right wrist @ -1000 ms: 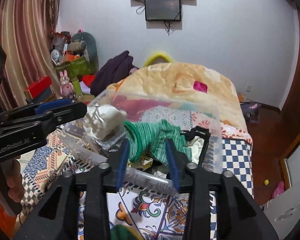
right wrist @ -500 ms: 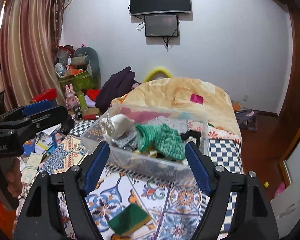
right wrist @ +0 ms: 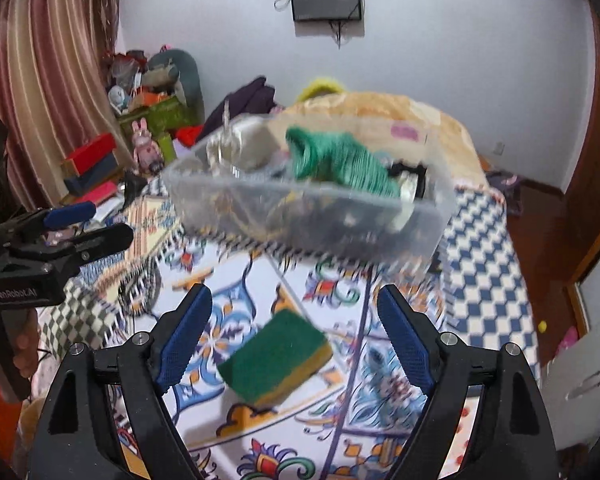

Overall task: Organize soft objects
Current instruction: 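Grasp the beaded bracelet with the left tool while the right tool grasps the green sponge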

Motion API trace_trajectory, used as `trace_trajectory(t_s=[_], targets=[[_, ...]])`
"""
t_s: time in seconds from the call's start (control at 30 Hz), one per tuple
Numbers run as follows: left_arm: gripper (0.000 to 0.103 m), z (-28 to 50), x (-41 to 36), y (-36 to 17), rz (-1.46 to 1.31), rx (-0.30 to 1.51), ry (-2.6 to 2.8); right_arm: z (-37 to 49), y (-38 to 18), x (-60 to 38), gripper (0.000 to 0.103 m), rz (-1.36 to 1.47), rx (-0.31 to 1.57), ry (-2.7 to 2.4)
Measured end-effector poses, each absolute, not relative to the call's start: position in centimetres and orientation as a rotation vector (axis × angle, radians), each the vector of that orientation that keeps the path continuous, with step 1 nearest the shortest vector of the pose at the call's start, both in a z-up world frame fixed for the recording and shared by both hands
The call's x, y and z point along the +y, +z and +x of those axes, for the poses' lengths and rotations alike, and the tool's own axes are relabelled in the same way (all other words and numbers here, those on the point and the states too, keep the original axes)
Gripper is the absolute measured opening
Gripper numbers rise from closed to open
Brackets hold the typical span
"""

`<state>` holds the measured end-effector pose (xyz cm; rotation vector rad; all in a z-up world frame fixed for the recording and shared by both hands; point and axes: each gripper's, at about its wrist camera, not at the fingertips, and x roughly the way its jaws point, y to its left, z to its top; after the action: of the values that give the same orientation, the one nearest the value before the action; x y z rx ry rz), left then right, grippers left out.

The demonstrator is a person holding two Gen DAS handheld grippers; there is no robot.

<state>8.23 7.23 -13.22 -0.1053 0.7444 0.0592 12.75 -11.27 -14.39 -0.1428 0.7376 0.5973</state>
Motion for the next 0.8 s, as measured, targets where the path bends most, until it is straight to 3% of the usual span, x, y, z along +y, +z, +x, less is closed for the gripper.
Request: trace_trajectory(t_s=[0.3, 0.37, 0.43, 0.5, 0.57, 0.73, 0.8], targets=[[0.099, 7.6, 7.5, -17.2, -0.077, 0.808, 0.107, 11.9, -17.1, -10.7, 0.083, -0.174, 0.814, 0.612], [0.092, 7.7, 7.2, -17.8, -0.058, 0.814, 0.107, 11.8, -17.3, -10.7, 0.082, -0.173, 0.819, 0.62], [0.076, 7.9, 7.2, -18.1, -0.061, 0.836, 0.086, 11.6, -17.3, -10.8, 0.071, -0.176, 0.816, 0.625], [0.07, 8.0, 7.1, -18.4, -0.072, 0.84, 0.08, 11.5, -17.3, -10.9, 0.062, -0.177, 0.823, 0.636], [0.064, 7.9, 7.0, -18.3, -0.073, 0.833, 0.077, 11.4, -17.2, -11.1, 0.059, -0.177, 0.811, 0.631], [0.027, 7.7, 6.9, -17.9, -0.087, 0.827, 0.054, 11.2, -16.7, -11.7, 0.051, -0.168, 0.786, 0.631], [0.025, 7.7, 6.8, -17.6, -0.092, 0.821, 0.04, 11.2, -16.4, -12.0, 0.05, -0.164, 0.775, 0.631]])
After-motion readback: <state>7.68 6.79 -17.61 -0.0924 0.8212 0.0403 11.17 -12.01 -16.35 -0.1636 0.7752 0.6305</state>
